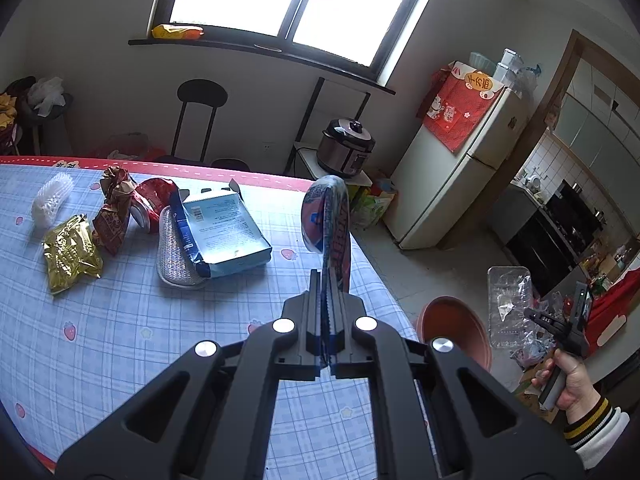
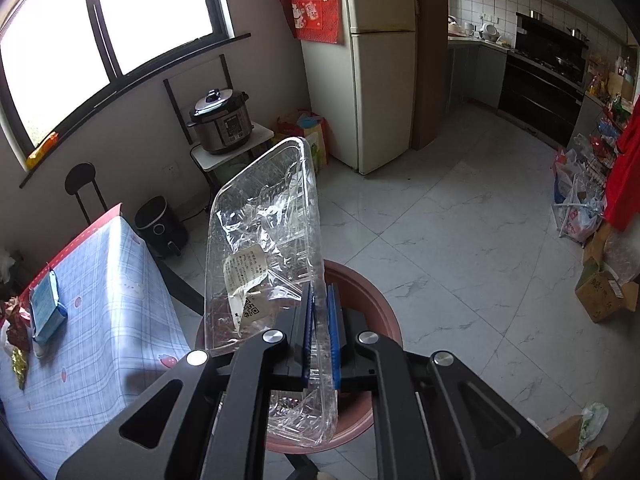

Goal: Collect trash
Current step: 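Drop the clear container into the bin by opening the right gripper, then open the left gripper over the bin to drop the chip bag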

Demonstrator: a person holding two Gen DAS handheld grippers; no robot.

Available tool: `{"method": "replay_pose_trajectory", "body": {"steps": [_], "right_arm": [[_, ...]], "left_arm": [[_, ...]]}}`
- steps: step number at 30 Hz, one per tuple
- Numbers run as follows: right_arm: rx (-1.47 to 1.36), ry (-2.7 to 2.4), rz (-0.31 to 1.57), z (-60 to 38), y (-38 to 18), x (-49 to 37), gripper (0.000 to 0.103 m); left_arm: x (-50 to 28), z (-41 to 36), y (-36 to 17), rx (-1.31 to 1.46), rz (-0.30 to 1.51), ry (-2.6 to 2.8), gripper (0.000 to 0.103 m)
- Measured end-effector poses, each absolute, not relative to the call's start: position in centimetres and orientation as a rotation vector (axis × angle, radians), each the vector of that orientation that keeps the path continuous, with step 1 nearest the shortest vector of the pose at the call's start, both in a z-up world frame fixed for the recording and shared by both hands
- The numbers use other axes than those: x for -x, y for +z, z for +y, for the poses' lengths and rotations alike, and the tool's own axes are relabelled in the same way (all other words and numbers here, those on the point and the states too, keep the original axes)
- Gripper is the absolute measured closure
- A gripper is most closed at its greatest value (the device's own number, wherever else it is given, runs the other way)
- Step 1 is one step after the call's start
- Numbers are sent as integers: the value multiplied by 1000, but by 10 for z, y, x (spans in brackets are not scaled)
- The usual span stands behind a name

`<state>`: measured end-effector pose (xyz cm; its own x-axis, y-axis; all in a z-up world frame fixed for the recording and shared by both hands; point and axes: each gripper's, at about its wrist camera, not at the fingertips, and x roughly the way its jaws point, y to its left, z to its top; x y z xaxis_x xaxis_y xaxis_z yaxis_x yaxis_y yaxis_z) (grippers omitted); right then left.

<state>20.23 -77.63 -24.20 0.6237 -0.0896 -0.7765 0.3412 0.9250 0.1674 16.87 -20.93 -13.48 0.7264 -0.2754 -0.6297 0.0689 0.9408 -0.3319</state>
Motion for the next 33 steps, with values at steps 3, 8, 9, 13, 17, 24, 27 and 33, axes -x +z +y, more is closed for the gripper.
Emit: {"method": "replay_pose_trajectory", "body": {"steps": [3, 8, 9, 13, 17, 24, 27, 33], "right_arm": [[-341, -237, 839, -780, -234, -206, 56], [-283, -277, 728, -773, -191, -191, 11], [-276, -284, 708, -773, -183, -186, 8], [-265, -305, 677, -773, -158, -164, 5], [-268, -339, 636, -778, -140, -134, 5], [-276, -397, 644, -796, -135, -88, 5], [-274, -433, 651, -809, -135, -69, 5], [-270, -504, 670, -838, -139, -38, 5]], "left_arm": [[-169, -216, -133, 288, 734, -202, 97], [-173, -233, -128, 260, 727, -251, 97], [-174, -238, -127, 254, 726, -266, 97], [-180, -261, -123, 232, 725, -338, 97], [-189, -294, -121, 214, 731, -426, 97], [-212, -377, -136, 186, 770, -599, 97], [-222, -419, -146, 190, 791, -674, 97], [-242, -506, -162, 162, 826, -792, 96]]}}
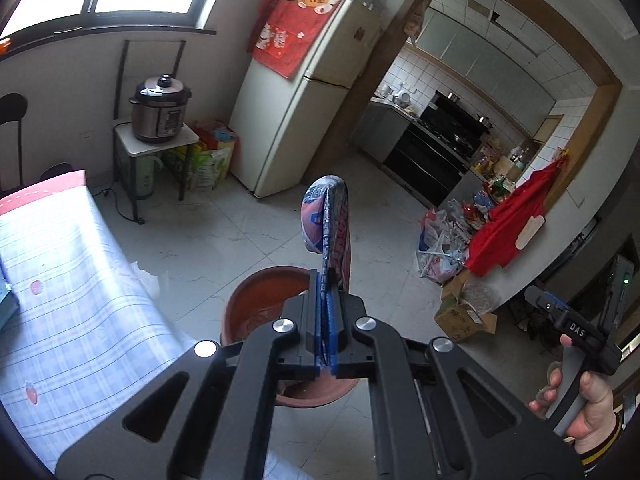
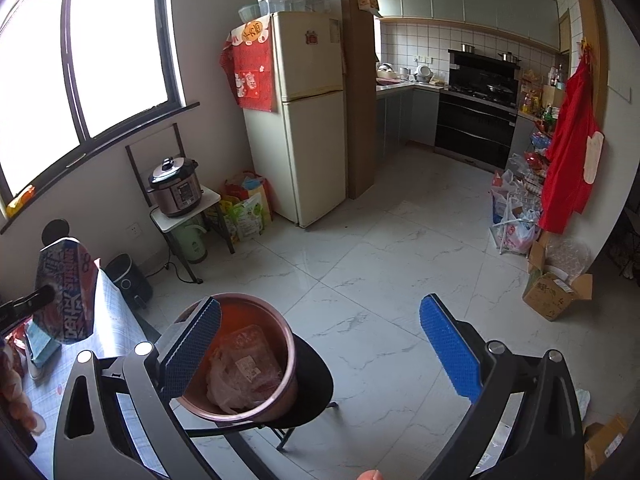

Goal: Collect trash
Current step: 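Open the left gripper over the bin to drop the chip bag, then move both tools back over the table toward the remaining wrappers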

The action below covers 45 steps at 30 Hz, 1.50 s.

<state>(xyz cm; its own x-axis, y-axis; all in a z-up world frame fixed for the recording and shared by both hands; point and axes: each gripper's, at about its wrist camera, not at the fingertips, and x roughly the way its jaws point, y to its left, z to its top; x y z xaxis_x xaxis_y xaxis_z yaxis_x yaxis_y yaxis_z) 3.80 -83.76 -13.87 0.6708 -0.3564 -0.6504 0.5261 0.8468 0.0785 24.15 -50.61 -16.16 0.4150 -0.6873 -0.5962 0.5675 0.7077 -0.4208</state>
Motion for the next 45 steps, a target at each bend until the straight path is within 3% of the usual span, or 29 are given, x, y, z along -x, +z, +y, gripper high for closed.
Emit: {"method": "replay_pose_trajectory", "body": {"steps": [1, 3, 7, 9, 18, 34, 45], "right_arm": [[-273, -514, 671, -841, -140, -36, 5], [-282, -527, 672, -846, -141, -31, 5], [-290, -525, 658, -848, -141, -31, 5], [-288, -509, 653, -844, -140, -34, 5], [-256, -408, 641, -796, -127, -63, 5], [-180, -60, 682, -626, -120, -145, 5], [-97, 219, 734, -444, -128, -200, 5]], "left_arm": [[-244, -516, -163, 159, 826, -805, 92], [-247, -528, -163, 162, 821, -813, 51], [-248, -522, -153, 161, 780, -809, 42], [-247, -509, -146, 149, 754, -781, 30], [-223, -389, -115, 138, 662, -559, 9], [-139, -75, -104, 198, 635, 19, 6], [-81, 53, -129, 229, 584, 213, 6]]}}
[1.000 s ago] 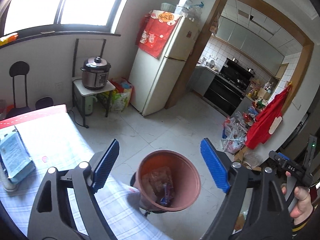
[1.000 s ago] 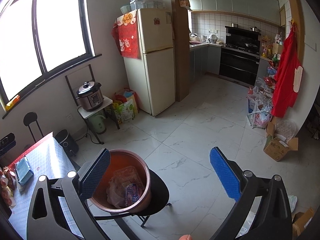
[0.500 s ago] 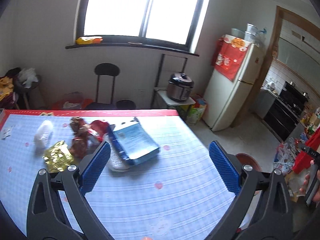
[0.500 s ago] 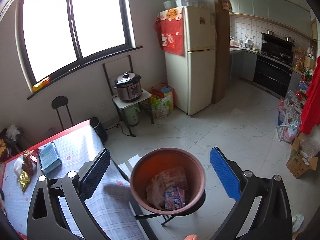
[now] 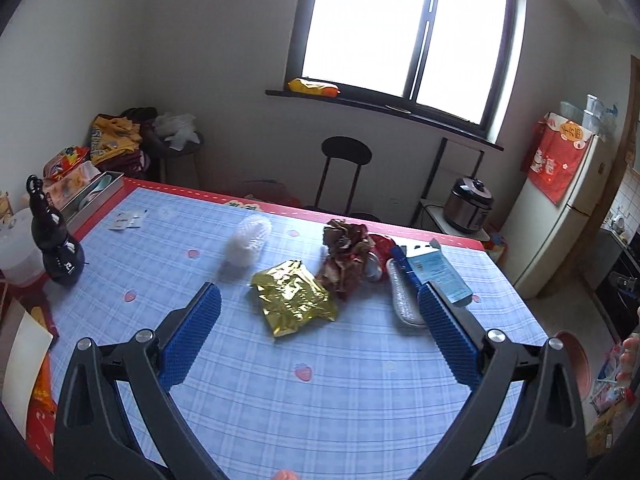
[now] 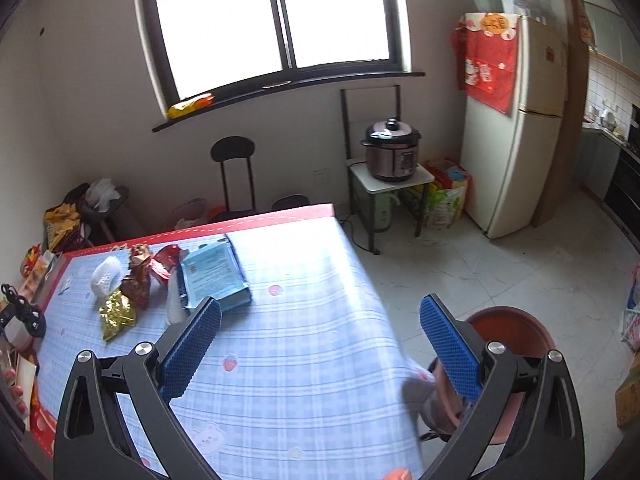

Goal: Collect trash
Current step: 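Move both tools back over the table toward the remaining wrappers, then grasp the brown crumpled wrapper with the right gripper while the left grasps the gold foil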

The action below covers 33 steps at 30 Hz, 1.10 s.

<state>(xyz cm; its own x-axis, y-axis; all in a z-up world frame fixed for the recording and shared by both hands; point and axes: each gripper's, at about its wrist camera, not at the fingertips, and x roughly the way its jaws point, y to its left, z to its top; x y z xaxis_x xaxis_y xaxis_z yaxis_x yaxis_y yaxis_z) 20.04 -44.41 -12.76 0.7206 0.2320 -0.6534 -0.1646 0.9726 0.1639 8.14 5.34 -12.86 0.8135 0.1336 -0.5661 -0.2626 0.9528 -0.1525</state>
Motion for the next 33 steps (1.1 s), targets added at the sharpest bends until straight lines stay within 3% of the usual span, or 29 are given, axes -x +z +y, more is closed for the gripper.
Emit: {"method": "replay_pose_trajectory", "body": {"steps": [16, 22, 25, 28, 30, 31, 33], "right_arm": [[101, 644, 804, -117, -190, -304, 6], [126, 599, 888, -48, -234, -350, 24], [115, 565, 915, -35, -249, -364, 25], [145, 533, 949, -26, -264, -374, 26], [143, 543, 975, -22, -270, -374, 35], [152, 539, 985, -21, -271, -372, 49], [144, 562, 983, -23, -269, -365, 56]], "left_arm": [[-67, 210, -202, 386, 668, 357, 6], [-58, 250, -228, 463, 715, 419, 6], [-51, 265, -238, 498, 731, 433, 8], [-50, 273, -244, 508, 753, 439, 19], [-52, 277, -247, 523, 765, 436, 25], [-54, 278, -249, 534, 769, 429, 26], [-60, 275, -251, 547, 778, 410, 32]]}}
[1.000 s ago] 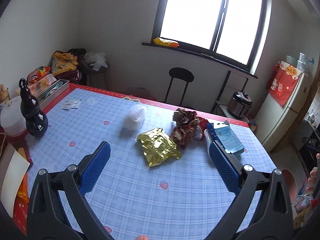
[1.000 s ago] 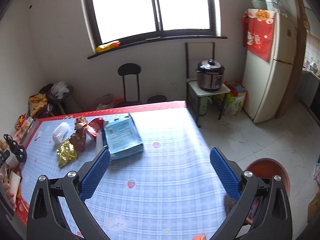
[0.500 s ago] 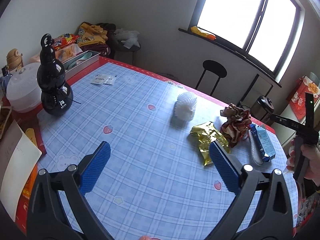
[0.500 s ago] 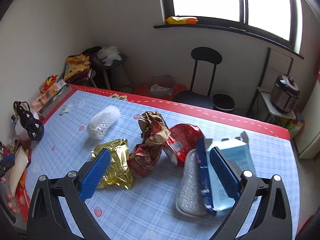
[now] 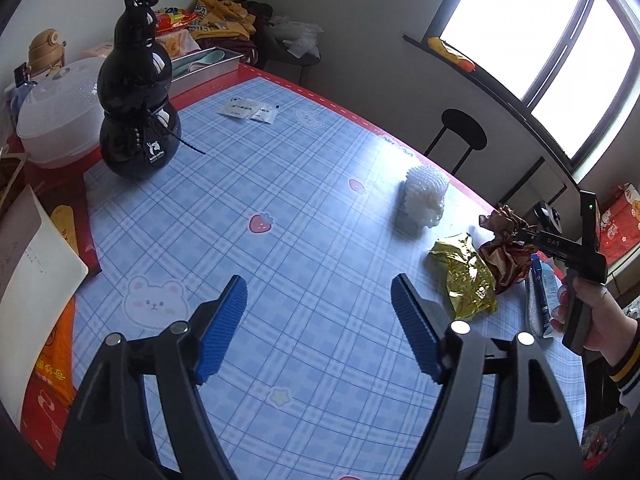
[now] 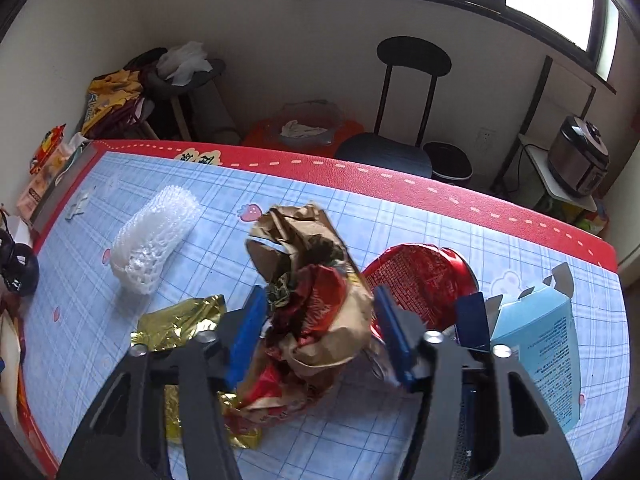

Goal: Collect trash
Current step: 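Grasp the brown crumpled wrapper with the right gripper while the left grasps the gold foil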

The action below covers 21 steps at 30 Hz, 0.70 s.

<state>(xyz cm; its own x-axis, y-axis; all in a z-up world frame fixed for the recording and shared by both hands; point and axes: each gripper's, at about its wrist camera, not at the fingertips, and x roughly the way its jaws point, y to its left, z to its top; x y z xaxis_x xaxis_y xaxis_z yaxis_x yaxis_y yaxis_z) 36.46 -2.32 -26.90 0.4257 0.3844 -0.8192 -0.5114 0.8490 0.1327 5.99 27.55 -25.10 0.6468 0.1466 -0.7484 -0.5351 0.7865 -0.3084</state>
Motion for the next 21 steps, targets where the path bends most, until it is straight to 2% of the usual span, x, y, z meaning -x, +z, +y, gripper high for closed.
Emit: {"method": "replay_pose_trajectory", "body": {"steps": [2, 5, 15, 21], "right_arm": [[138, 588, 973, -30, -262, -354, 60], [114, 615, 920, -45, -246, -336, 61], [7, 588, 835, -141, -213, -284, 61], [-44, 523, 836, -214, -214, -256, 61]], "left_arm": [[-70, 270, -253, 556, 784, 372, 34], [-91, 253, -259, 560, 802, 295, 35], [-188, 190, -304, 629, 903, 98, 36], [-228, 184, -330, 654, 929, 135, 36]]}}
